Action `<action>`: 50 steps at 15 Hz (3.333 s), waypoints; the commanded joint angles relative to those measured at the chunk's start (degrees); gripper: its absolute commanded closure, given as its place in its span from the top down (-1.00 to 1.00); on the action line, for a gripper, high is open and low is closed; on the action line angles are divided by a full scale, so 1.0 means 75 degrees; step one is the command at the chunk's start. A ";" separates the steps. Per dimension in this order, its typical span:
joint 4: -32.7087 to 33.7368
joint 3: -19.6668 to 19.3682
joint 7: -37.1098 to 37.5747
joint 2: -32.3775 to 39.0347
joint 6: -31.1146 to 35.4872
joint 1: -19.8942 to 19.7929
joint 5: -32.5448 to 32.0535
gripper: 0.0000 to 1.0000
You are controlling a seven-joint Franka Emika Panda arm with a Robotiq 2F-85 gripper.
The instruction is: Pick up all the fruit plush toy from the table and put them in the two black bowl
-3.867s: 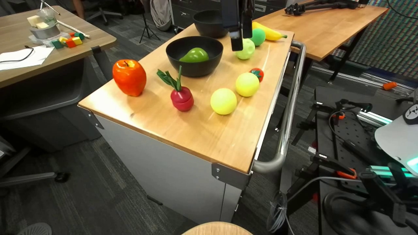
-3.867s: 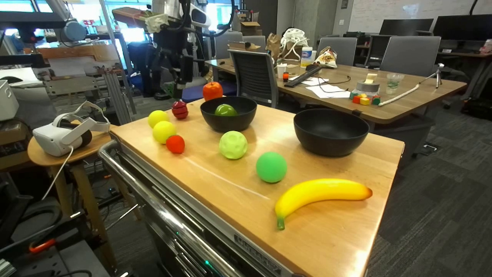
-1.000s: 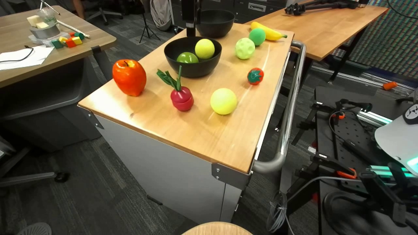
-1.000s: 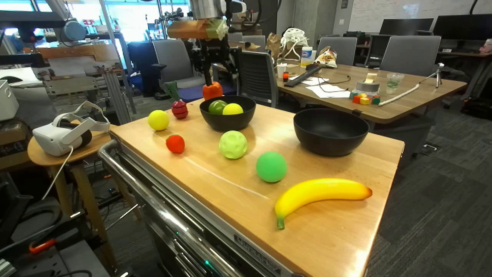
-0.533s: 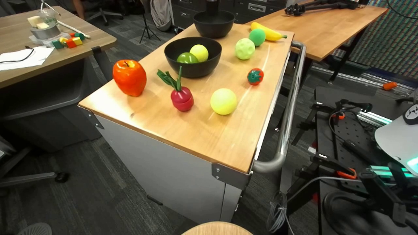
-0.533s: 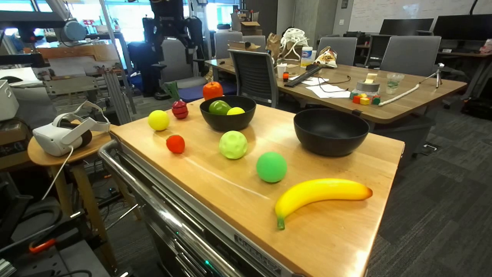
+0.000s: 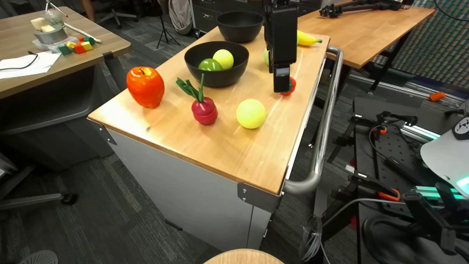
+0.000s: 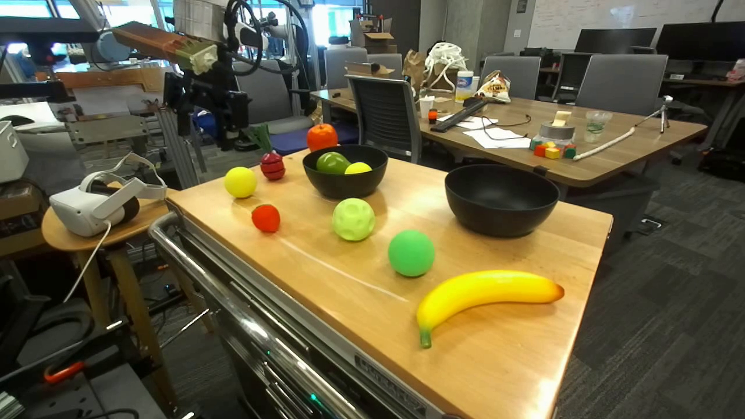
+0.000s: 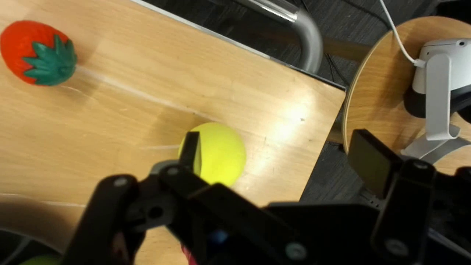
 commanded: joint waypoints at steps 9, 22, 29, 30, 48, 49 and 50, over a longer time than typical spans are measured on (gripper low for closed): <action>0.0236 -0.0098 -0.0168 0.1107 0.1125 -0.0197 -0.0025 1.00; -0.0029 -0.0178 -0.0702 0.0878 0.1385 -0.0513 0.0093 -0.40; 0.0287 -0.0923 0.0148 -0.1077 0.0951 -0.1227 -0.2873 -0.55; 0.0568 -0.1055 0.0180 -0.1110 0.0915 -0.1413 -0.3283 -0.55; 0.5405 -0.2103 0.1327 0.4058 0.0674 -0.2445 -0.3746 -0.55; 0.5522 -0.2090 0.1309 0.4151 0.0629 -0.2441 -0.3677 0.45; 0.5635 -0.2060 0.1255 0.4192 0.0525 -0.2447 -0.3575 0.49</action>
